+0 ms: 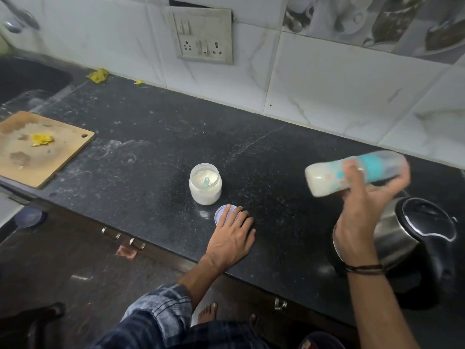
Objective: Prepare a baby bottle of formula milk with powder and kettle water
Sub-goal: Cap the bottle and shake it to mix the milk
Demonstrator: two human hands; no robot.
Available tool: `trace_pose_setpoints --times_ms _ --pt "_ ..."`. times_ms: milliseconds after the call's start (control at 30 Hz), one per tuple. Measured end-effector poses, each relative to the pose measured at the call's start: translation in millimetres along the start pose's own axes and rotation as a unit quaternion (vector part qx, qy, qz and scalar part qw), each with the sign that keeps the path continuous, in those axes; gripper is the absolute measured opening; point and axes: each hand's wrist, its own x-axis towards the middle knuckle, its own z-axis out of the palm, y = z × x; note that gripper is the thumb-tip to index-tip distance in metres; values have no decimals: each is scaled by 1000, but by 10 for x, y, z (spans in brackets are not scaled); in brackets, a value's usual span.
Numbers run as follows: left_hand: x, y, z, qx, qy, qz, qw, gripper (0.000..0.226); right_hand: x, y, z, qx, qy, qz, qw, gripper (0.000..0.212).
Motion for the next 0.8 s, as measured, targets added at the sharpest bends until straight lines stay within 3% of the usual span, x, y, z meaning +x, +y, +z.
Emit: trace_pose_setpoints --times_ms 33,133,167,267,400,533,633,733,800 --pt "-5 -2 6 3 3 0 1000 35 8 -7 22 10 12 9 1000 85" --pt "-24 -7 16 3 6 8 1000 35 -75 22 26 -80 -91 10 993 82" --pt "-19 -7 14 3 7 8 1000 35 -72 33 0 -87 -83 -10 993 83" --pt "-4 -5 9 4 6 3 1000 35 58 20 -20 -10 39 -33 999 89" --pt "-21 -10 8 -3 8 9 1000 33 -26 31 -45 -108 -99 -17 989 85" --pt "-5 -6 7 -7 -1 -3 1000 33 43 30 -14 -26 18 -49 998 86" --pt "-26 -11 9 -8 0 5 1000 34 -61 88 7 -92 -88 -11 992 83" --pt "8 -4 4 -8 -2 -2 1000 34 -16 126 -26 -38 9 -29 999 85" --pt "-7 -8 2 -4 -5 -4 1000 35 -4 126 21 -41 8 -17 999 83"
